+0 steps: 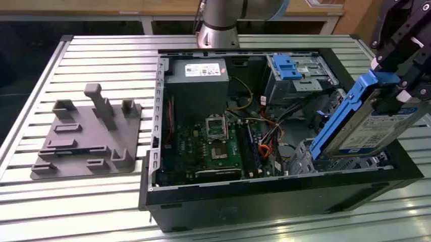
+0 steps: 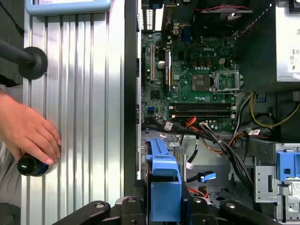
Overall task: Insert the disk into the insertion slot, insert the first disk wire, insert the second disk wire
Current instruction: 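Insert the disk into the insertion slot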
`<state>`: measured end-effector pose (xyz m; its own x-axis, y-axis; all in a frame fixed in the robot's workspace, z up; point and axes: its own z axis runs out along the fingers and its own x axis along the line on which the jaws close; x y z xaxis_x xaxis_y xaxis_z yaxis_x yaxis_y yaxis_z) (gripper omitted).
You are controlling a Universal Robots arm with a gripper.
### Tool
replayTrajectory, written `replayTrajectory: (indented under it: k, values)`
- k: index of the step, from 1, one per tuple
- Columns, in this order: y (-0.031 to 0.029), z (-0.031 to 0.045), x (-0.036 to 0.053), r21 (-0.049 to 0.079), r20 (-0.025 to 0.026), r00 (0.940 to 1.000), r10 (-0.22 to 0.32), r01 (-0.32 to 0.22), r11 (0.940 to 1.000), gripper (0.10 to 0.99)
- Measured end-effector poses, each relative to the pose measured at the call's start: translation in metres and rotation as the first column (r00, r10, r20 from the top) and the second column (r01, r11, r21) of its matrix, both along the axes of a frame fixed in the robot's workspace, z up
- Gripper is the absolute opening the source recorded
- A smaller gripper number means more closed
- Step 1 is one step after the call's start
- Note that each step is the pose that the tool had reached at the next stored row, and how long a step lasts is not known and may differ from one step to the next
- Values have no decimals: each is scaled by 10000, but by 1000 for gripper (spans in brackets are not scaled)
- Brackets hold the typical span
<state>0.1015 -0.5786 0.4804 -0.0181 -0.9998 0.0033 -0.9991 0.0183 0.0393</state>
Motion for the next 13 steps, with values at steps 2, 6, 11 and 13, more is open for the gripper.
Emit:
replayTrajectory:
  k: [2,6,11,13]
  values:
    - [0,0,0,0,0,10000,0,0,10000,365]
    - [0,0,0,0,0,10000,0,0,10000,365]
    - [0,0,0,0,0,10000,0,0,10000,365]
    - [0,0,0,2,0,10000,0,0,10000,365]
